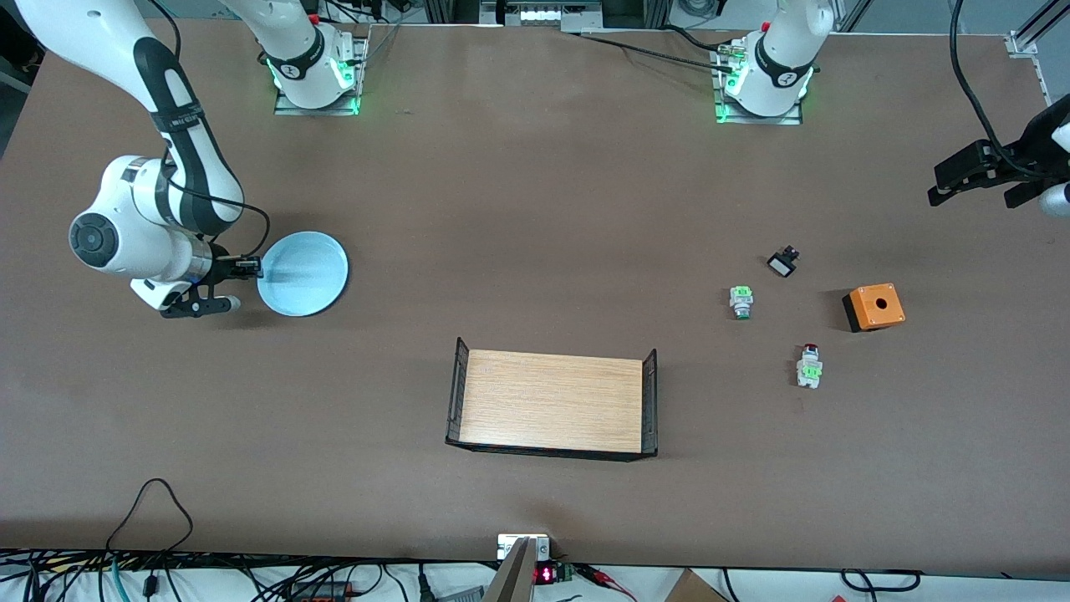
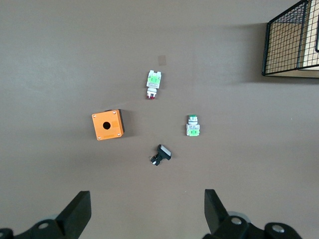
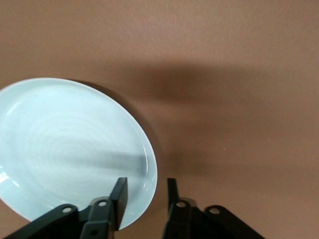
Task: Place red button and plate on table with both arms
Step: 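Lower the blue plate onto the bare table with the right gripper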
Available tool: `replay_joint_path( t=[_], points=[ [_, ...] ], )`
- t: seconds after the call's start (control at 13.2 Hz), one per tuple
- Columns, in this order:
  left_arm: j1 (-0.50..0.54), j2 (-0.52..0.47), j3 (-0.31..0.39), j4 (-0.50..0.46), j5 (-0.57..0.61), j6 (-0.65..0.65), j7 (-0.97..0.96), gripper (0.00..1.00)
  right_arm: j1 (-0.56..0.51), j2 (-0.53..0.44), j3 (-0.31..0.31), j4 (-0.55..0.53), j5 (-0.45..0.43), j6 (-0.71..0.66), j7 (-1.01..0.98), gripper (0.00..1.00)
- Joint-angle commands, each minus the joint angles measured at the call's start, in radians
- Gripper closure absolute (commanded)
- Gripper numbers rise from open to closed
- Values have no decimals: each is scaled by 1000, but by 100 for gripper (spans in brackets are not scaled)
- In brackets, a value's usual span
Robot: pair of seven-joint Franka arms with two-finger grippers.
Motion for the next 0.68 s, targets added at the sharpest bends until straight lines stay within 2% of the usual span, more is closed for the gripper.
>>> replay_joint_path(
  t=[0.0,0.38,0.61],
  points=[
    [1,12,-4,29,-1,-10,4,0,-14,-56,54,60,4,-110,85,0],
    [1,14,-4,36,-1,-8,-7,0,-10,-82,149,219,4,-304,263,0],
    [1,14,-3,38,-1,-8,-8,0,-5,-82,156,380,-4,-481,292,0]
  ],
)
